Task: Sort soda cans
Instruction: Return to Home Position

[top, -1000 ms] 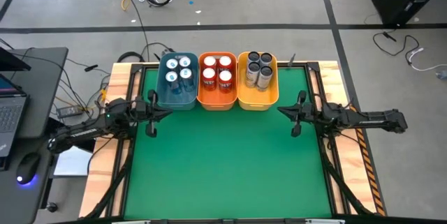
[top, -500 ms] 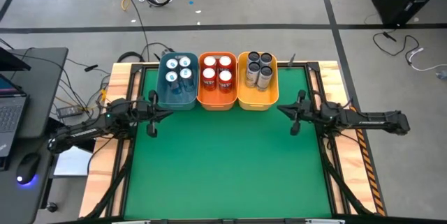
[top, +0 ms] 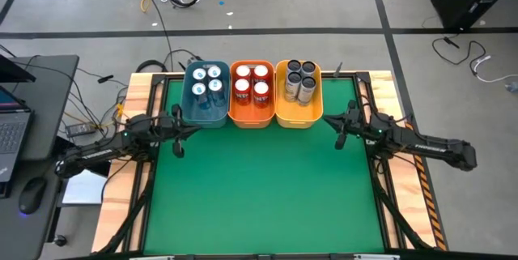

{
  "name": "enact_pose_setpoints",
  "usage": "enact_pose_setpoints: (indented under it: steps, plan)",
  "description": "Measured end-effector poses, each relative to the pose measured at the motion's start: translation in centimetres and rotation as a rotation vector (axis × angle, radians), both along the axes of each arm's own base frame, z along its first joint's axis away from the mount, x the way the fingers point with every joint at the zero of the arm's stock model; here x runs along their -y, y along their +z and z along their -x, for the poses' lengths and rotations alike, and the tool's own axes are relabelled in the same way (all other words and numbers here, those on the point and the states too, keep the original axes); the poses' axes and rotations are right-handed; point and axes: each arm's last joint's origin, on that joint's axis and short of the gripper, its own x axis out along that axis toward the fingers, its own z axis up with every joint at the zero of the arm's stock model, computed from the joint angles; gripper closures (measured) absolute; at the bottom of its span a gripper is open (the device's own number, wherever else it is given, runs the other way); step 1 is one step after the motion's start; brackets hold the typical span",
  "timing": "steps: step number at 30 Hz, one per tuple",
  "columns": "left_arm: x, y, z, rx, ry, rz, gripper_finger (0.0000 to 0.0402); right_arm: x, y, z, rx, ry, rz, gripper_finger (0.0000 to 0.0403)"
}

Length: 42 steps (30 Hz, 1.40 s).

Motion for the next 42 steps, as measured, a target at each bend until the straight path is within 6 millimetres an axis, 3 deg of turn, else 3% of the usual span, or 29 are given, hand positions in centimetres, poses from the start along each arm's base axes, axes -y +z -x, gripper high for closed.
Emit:
enact_pose_setpoints:
  steps: [6,42]
  plan:
    - [-0.07,-0.06,-0.03,0.013,0.016,0.123,0.0399,0.42,-0.09,0.10,-0.027,-0.069,0.041,0.0400]
    - [-0.07,-0.01,-0.03,0.017,0.016,0.121,0.0399,0.44,-0.07,0.10,-0.024,-0.070,0.039,0.0401]
